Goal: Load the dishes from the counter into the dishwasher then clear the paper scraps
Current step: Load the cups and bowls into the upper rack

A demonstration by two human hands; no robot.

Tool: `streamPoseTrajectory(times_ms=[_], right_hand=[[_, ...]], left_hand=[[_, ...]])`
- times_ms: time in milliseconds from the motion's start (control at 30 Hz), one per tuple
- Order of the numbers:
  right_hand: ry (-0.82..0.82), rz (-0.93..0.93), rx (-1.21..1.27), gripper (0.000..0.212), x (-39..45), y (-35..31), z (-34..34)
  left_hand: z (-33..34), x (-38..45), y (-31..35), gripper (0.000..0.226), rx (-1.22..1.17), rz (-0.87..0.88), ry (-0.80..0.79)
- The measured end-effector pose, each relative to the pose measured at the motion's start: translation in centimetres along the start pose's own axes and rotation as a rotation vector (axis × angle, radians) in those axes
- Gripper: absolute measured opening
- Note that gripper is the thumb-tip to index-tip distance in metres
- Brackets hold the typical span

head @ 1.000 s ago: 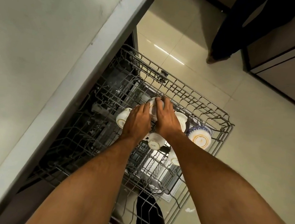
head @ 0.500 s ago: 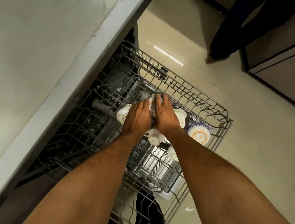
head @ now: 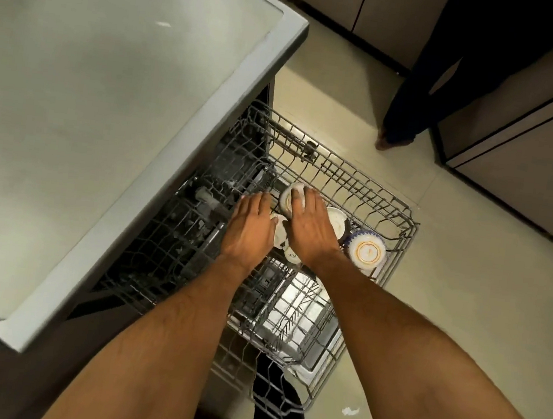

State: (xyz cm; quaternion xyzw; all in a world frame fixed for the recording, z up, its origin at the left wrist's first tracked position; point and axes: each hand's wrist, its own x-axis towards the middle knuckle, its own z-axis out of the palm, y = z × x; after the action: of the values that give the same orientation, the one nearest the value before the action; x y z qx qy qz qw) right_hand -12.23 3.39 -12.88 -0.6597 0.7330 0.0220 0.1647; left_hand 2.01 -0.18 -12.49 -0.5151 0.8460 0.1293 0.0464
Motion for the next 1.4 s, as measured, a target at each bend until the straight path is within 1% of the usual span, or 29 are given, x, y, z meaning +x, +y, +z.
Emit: streamPoseTrajectory(times_ms=[200,267,333,400,600,733,933,1100,1267,1400], right_hand=[[0.048,-0.023,-0.044,0.084,-5.7,-4.3,-2.7],[0.061,-0.041,-0.032,0.081,-7.7,-6.1,-3.9],[0.106,-0.066,-0.029,0.075,-9.8,-8.1,-5.0],[0.145,-0.082,-0.040,0.074,-11.5,-10.1,-6.0],[0.207,-0.140,-0.068,0.077,-16.2,-18.2,-8.8],[0.247,-0.231,-0.056,0.063,-18.2,-25.0,-10.9],[0.368,-0.411,-0.085,0.060,-19.2,-36.0,-12.3],[0.436,-0.583,-0.117,0.058,-19.2,-44.7,-13.0],[0.414,-0.694,-0.147,0.064,-17.9,-52.6,-12.3],[0.361,-0.778,-0.166,0.066,-16.5,-58.2,-11.6]], left_hand=[[-4.4,-7.3,-1.9,0.053,0.035,0.007,0.093],[-5.7,-9.9,-2.5,0.054,0.020,0.012,0.124],[-7.2,-12.9,-3.2,0.057,0.022,0.018,0.156],[-8.7,-15.6,-3.9,0.061,0.027,0.018,0.181],[-13.6,-24.0,-8.2,0.064,0.033,-0.017,0.284],[-17.0,-29.0,-12.9,0.060,0.051,-0.077,0.379],[-20.3,-36.7,-21.0,0.059,0.060,-0.245,0.488],[-21.8,-41.7,-27.6,0.060,0.068,-0.419,0.573],[-22.5,-45.3,-33.8,0.061,0.041,-0.596,0.619],[-22.6,-47.1,-38.3,0.060,0.037,-0.684,0.651]])
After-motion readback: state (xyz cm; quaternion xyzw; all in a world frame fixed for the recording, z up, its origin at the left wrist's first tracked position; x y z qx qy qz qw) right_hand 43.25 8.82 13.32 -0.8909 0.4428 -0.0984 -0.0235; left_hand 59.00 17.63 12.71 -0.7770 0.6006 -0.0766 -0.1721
